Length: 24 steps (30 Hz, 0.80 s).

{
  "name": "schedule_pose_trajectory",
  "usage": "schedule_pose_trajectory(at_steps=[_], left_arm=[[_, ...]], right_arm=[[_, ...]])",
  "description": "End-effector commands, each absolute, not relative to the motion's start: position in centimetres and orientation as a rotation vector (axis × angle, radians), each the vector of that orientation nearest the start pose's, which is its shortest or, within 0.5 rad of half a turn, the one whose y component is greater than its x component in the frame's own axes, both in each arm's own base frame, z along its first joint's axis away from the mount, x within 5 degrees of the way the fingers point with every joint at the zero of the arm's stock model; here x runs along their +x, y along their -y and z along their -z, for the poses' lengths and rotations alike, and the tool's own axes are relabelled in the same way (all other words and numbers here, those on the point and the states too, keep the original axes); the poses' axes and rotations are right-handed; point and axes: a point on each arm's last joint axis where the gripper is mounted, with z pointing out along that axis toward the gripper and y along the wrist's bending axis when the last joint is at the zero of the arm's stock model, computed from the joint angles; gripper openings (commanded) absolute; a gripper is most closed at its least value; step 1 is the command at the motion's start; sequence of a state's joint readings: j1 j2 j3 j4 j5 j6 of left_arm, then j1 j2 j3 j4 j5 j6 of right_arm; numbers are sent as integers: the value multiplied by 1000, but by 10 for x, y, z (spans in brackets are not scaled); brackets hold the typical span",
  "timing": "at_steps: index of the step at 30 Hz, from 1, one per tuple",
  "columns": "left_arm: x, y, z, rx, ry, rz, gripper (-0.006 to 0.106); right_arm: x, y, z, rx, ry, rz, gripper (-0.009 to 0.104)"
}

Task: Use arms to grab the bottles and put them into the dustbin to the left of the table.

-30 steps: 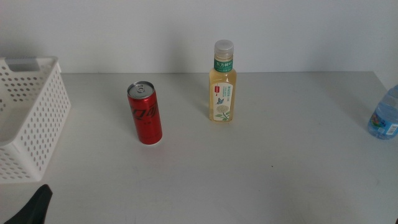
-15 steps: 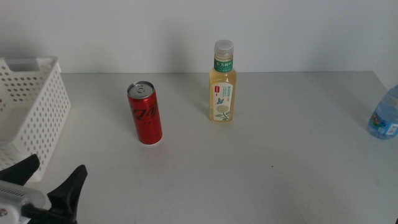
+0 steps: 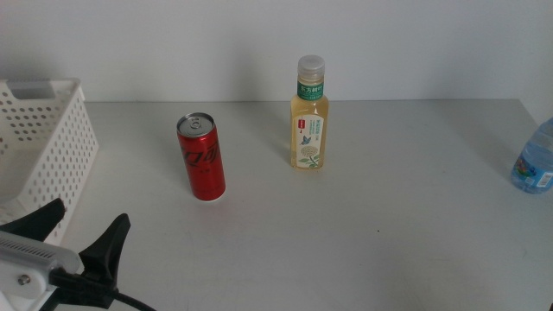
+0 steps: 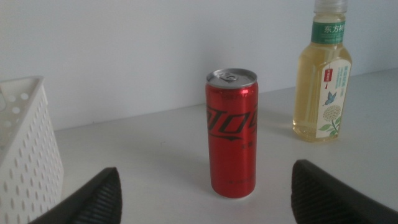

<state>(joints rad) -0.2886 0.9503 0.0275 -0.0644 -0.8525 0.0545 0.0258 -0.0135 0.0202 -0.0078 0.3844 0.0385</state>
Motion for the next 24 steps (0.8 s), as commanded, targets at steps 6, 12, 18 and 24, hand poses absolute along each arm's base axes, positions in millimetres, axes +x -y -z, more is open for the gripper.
schedule_pose_trajectory(at_steps=[6, 12, 18, 24], left_arm=[[128, 34, -200, 190, -1492, 186, 93], [134, 37, -199, 193, -1518, 210, 93], [159, 48, -203, 239, -1567, 222, 93], [197, 64, -203, 288, -1606, 260, 93]], right_arm=[[52, 0, -180, -4, -1790, -17, 69], [52, 0, -180, -4, -1790, -17, 69], [52, 0, -180, -4, -1790, -17, 69], [52, 0, -180, -4, -1790, -17, 69]])
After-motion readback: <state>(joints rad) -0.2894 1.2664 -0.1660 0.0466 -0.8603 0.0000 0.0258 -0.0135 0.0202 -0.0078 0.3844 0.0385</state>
